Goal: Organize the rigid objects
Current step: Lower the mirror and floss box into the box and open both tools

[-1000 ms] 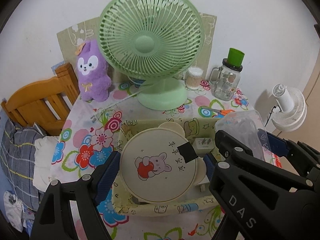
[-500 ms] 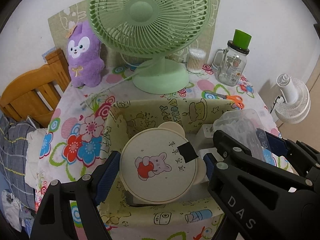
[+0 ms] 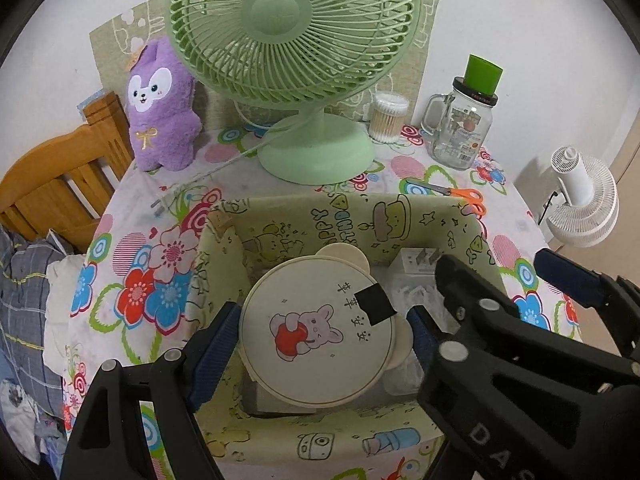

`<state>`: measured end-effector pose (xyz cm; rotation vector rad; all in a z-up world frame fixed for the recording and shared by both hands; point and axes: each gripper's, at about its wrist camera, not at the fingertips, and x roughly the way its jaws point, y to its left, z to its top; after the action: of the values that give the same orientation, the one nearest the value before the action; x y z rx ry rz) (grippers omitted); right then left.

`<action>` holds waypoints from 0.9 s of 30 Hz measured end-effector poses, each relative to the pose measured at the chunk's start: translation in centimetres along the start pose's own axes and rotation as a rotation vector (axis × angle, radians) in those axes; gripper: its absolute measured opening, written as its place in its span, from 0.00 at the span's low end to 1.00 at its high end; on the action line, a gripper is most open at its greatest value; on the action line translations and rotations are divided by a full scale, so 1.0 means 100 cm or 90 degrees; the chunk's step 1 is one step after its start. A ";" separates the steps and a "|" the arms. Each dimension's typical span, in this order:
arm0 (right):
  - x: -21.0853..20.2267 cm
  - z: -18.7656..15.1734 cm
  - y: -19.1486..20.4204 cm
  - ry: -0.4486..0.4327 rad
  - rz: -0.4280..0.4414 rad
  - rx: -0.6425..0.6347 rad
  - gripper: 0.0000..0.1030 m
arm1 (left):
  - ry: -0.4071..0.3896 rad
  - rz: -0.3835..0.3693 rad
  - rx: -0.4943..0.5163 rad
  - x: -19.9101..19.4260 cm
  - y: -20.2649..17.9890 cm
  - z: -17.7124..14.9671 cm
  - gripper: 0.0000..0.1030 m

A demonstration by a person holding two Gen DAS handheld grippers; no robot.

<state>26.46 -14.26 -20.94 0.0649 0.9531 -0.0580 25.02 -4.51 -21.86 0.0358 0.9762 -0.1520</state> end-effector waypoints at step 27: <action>0.000 -0.027 -0.014 0.032 -0.011 0.031 0.79 | 0.036 0.003 0.022 0.008 -0.007 -0.021 1.00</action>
<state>24.17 -15.46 -22.49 0.1035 1.0022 -0.0961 23.62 -5.09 -23.73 0.0749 1.0294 -0.1647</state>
